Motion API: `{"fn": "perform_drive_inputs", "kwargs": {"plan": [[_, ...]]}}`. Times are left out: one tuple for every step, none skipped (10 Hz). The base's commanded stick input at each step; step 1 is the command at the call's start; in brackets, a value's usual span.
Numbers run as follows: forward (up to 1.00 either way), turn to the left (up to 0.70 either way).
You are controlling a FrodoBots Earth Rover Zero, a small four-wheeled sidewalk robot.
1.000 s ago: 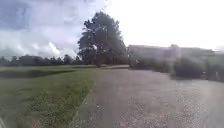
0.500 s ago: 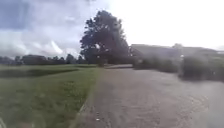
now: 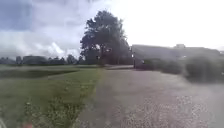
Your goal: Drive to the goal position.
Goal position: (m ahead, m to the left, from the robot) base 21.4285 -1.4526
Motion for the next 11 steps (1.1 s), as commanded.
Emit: {"fn": "perform_drive_inputs", "kwargs": {"plan": [[0.7, 0.0], [0.7, -0.07], [0.7, -0.12], [0.7, -0.23], [0.7, -0.23], [0.7, -0.23], [0.7, 0.0], [0.7, 0.0], [0.7, 0.0], [0.7, 0.0], [0.7, 0.0]]}}
